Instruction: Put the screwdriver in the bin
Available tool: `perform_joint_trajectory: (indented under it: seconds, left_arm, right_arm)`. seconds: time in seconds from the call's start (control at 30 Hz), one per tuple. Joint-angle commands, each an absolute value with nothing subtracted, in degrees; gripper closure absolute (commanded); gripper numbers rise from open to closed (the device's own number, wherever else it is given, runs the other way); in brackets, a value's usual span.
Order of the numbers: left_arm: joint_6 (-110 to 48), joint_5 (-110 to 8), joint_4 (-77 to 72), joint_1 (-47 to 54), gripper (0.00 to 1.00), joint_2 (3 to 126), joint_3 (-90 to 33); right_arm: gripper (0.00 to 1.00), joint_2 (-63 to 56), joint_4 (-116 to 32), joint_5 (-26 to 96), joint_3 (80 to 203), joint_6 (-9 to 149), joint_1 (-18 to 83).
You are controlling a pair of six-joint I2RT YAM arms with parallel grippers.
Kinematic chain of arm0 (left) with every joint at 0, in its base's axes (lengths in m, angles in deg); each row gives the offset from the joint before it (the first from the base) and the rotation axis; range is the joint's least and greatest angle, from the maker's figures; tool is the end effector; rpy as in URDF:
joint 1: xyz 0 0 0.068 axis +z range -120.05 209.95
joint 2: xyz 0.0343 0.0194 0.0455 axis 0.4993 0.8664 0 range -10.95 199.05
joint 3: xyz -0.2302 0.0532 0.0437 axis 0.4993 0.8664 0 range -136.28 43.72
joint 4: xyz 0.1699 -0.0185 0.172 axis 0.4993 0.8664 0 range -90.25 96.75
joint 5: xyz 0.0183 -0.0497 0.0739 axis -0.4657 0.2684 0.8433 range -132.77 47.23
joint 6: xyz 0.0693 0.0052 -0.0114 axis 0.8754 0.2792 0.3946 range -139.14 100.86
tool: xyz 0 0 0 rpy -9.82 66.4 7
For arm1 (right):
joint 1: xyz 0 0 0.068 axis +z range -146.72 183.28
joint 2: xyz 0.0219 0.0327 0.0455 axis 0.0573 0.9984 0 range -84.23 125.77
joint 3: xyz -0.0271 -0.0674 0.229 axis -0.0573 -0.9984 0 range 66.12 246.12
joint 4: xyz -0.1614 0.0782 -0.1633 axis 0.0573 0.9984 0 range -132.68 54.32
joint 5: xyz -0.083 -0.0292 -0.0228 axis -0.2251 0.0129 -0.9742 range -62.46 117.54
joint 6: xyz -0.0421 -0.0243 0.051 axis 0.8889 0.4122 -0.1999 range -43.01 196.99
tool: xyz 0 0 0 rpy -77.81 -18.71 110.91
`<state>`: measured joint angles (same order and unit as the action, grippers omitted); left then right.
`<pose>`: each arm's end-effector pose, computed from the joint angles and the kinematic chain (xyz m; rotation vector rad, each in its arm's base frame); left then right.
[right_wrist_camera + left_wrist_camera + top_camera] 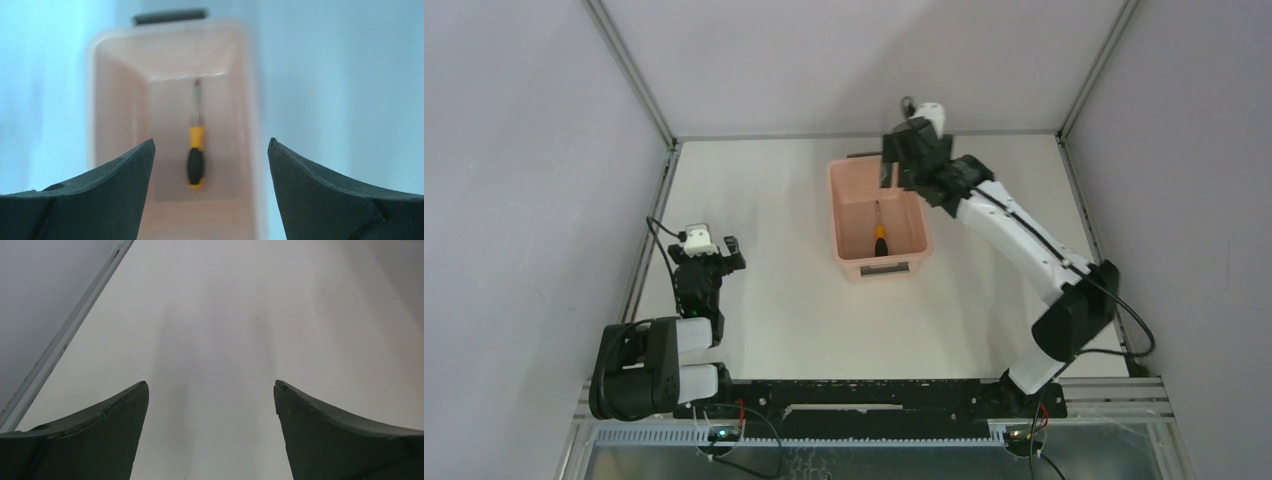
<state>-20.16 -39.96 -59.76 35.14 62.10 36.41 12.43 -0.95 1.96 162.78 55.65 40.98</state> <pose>0.2294 0.0236 0.1392 -0.1278 1.6756 0.0960 0.3043 0.2037 0.3183 -0.0914 2.2134 0.0510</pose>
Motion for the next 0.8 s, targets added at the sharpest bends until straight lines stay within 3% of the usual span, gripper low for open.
perform_joint_trajectory:
  seconds: [0.0,0.37,0.6,0.77]
  left_arm:
    - [-19.7,-39.7,-62.4,34.9,0.0,60.9,33.6]
    - [-19.7,-39.7,-62.4,34.9,0.0,60.9,33.6]
    - [-19.7,-39.7,-62.4,34.9,0.0,60.9,33.5]
    - [-19.7,-39.7,-62.4,34.9,0.0,60.9,33.6]
  right_arm:
    - [0.09,4.4,-1.6,0.1,157.2,60.1,31.2]
    - [0.09,-4.5,-6.0,14.0,143.6,63.6,0.1]
    - [0.08,-5.8,-7.1,16.0,142.9,63.5,-4.5]
    - [0.0,-8.2,-9.8,17.6,140.7,63.5,-5.4]
